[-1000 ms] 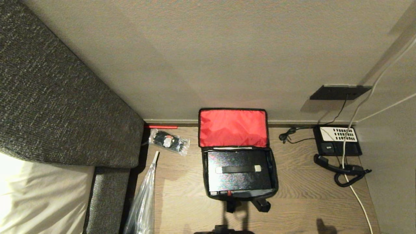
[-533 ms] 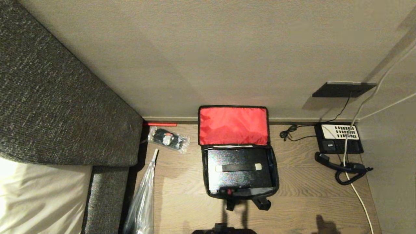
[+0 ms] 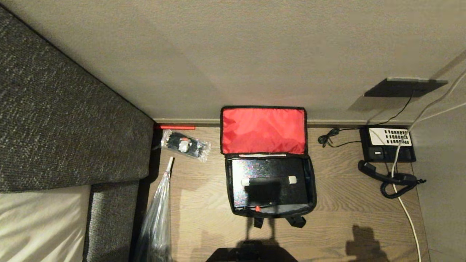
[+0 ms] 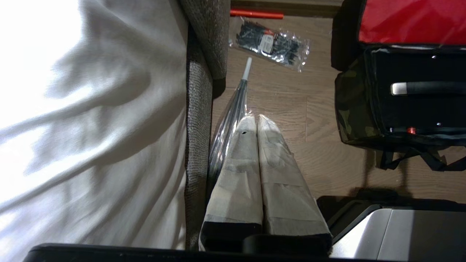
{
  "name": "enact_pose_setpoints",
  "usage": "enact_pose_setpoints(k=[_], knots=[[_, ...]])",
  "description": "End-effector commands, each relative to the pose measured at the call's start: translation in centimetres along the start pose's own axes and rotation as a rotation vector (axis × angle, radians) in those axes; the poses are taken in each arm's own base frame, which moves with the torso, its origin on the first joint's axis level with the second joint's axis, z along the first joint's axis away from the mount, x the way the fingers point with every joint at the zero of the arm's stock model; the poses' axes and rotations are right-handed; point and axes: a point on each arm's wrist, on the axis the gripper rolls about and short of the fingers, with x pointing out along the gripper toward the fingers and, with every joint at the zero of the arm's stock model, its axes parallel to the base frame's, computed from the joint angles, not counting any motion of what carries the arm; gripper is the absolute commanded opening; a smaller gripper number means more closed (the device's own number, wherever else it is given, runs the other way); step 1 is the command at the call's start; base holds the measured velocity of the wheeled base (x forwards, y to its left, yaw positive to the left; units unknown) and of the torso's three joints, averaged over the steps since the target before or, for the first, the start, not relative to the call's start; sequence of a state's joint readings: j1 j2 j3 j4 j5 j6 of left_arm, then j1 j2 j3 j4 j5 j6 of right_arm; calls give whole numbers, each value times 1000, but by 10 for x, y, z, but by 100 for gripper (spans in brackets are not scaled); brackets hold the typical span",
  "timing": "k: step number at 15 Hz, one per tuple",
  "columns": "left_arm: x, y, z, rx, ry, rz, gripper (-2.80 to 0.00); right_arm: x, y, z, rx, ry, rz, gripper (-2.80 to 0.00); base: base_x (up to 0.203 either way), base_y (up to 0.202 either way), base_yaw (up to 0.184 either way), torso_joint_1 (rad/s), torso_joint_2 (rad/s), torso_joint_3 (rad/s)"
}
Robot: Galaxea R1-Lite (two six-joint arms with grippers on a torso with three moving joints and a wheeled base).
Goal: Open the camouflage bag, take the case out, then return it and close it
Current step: Close the top of the storage box
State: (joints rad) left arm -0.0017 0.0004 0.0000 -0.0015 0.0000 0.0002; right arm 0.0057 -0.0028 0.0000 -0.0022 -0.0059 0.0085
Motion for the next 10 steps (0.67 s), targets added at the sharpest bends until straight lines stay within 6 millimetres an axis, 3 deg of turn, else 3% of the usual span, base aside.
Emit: enact_pose_setpoints(k=[1,7,10], knots=[[0,0,0,-2,0,0,-280,0,0,0,1,0,1,-280,0,0,0,2,0,-199],[0,0,0,0,-1,0,-280,0,0,0,-7,-1,2,-280,0,0,0,3,0,-198],[0,0,0,6,0,0,-280,0,0,-1,-40,6,11,-280,0,0,0,2,5,-81]])
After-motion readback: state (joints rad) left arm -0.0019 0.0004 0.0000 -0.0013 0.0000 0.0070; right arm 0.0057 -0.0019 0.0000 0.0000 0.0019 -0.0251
